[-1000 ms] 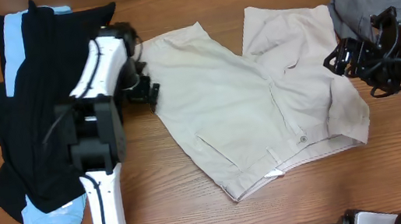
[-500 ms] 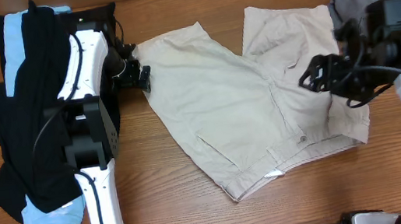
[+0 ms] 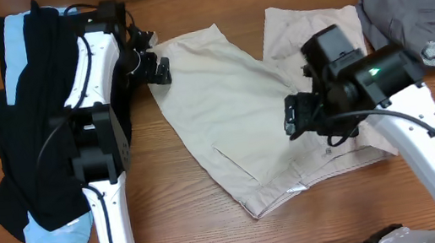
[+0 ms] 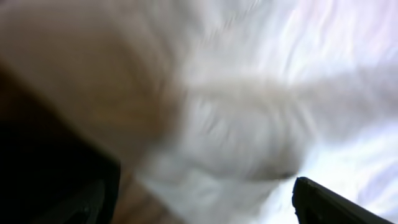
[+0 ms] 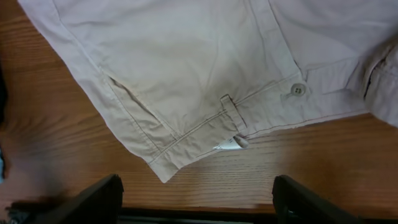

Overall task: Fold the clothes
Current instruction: 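Grasp the shorts' leg hems with both grippers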

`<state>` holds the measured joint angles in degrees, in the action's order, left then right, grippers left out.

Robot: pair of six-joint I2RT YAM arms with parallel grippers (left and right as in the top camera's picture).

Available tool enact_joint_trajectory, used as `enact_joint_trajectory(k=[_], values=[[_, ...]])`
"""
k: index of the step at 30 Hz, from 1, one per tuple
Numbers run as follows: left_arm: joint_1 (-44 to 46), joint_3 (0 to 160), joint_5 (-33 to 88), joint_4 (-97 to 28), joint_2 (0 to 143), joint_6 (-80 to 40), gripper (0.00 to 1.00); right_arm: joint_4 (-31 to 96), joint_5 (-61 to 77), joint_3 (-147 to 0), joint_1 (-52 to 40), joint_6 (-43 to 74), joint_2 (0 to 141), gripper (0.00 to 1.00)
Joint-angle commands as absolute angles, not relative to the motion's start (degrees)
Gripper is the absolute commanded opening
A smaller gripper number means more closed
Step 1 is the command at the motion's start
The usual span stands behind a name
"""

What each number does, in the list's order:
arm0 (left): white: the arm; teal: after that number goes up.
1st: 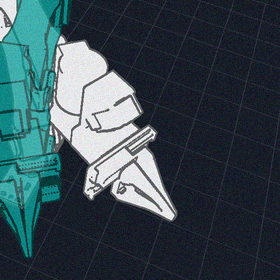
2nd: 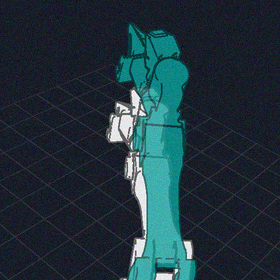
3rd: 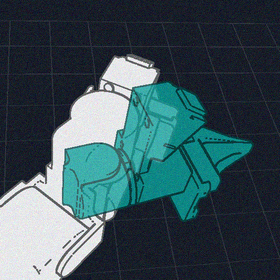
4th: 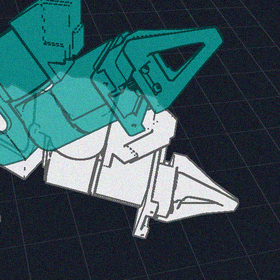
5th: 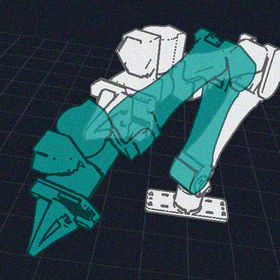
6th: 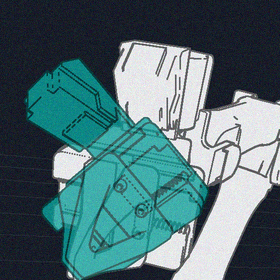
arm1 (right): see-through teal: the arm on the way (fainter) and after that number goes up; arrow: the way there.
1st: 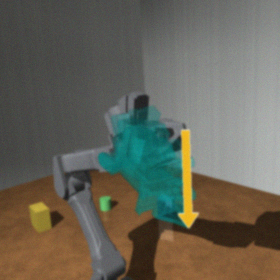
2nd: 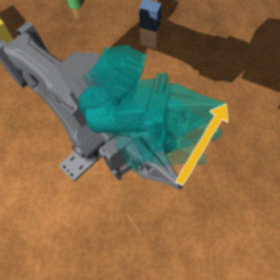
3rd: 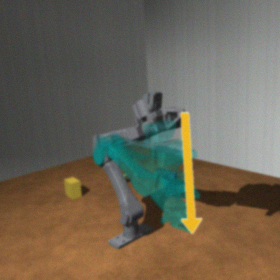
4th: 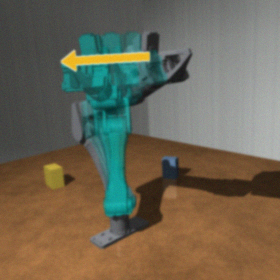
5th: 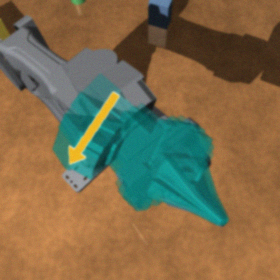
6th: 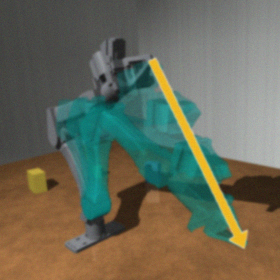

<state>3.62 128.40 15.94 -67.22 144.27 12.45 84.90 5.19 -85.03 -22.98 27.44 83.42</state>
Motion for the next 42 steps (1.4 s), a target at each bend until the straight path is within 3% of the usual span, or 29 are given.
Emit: enact_joint_trajectory(k=[1,6,8,9,12,14,24,32,34,39,41,42], values=[[4.5,129.5,17.8,-64.6,146.9,12.6,0.95,84.8,0.2,-85.4,-25.9,35.2,81.6,0.78],[5.1,129.5,17.8,-61.2,148.2,12.2,0.90,85.0,-0.1,-85.4,-30.0,37.4,81.6,0.75],[5.3,129.5,17.8,-60.6,148.4,12.2,0.83,85.0,-0.9,-84.7,-31.3,39.0,81.6,0.74],[5.4,129.5,17.8,-60.3,148.4,12.1,0.76,84.9,-1.3,-84.0,-31.9,39.8,81.6,0.73],[5.4,129.5,17.6,-60.1,148.4,11.3,0.29,83.9,-1.2,-80.3,-33.5,41.7,81.6,0.68],[5.3,130.0,17.6,-60.9,148.4,10.2,0.04,82.2,0.1,-76.2,-34.9,42.5,81.6,0.64],[4.4,139.5,18.0,-72.0,148.3,6.2,0.04,62.6,7.4,-58.8,-48.9,38.9,82.0,0.63],[4.4,141.5,18.0,-74.2,148.3,6.2,0.04,53.3,7.6,-52.0,-51.2,39.0,87.6,0.88],[4.4,141.5,18.0,-74.8,148.3,6.2,0.04,52.4,8.3,-51.9,-51.2,39.0,89.8,0.90],[4.4,141.5,17.8,-75.1,148.3,6.2,0.04,50.4,9.4,-51.8,-51.2,39.0,93.7,0.88],[4.4,141.5,17.8,-75.1,148.3,6.2,0.04,50.2,9.8,-51.8,-51.2,39.0,94.6,0.79],[4.4,141.5,17.8,-75.1,148.3,6.2,0.04,50.2,9.8,-51.8,-51.2,39.0,94.7,0.70]])
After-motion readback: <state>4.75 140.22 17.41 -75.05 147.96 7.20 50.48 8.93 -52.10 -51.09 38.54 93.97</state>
